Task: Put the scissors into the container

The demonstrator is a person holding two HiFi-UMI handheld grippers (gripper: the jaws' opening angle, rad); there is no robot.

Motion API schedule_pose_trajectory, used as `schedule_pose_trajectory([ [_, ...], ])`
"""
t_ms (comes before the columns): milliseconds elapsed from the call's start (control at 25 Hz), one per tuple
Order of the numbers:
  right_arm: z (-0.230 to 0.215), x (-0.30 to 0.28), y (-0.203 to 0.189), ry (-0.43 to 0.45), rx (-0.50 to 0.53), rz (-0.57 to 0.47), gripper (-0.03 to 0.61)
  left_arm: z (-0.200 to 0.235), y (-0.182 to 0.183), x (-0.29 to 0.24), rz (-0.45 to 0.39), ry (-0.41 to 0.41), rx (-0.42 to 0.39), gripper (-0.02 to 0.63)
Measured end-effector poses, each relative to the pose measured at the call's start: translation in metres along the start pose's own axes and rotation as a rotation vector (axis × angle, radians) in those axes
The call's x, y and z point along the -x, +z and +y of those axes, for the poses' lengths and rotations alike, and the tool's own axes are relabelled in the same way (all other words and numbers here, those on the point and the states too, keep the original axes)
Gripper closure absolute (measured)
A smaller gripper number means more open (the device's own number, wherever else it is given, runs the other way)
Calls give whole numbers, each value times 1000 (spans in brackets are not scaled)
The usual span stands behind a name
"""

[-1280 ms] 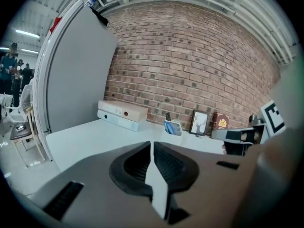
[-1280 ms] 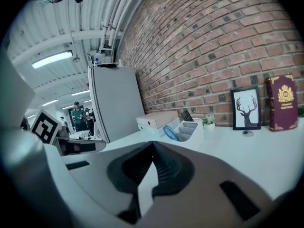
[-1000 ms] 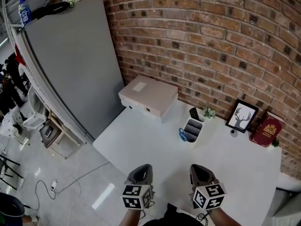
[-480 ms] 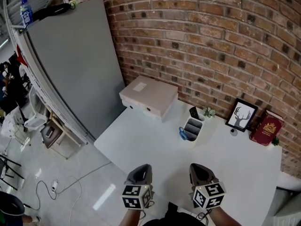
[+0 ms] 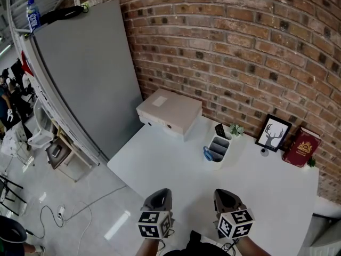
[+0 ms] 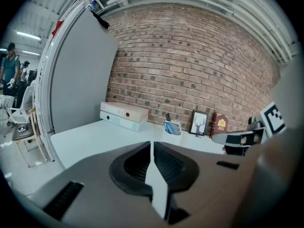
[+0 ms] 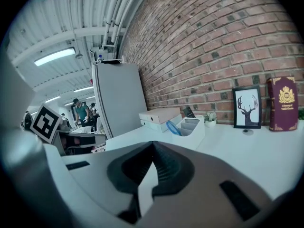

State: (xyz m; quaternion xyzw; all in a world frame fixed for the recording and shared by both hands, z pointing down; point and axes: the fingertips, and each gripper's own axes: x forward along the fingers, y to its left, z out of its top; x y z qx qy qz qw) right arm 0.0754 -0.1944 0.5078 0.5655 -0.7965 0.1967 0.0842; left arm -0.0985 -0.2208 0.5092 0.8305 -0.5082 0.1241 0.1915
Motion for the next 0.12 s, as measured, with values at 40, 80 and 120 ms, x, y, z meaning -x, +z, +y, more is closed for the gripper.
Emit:
schedule_pose_trajectory([
  [40,1,0,0,0,3,0,578,0,0,0,1,1,1,589],
  [80,1,0,0,1,6,0,578,1,-1,1,2,1,1,589],
  [120,1,1,0,1,8,0,578,1,-1,1,3,2,2,589],
])
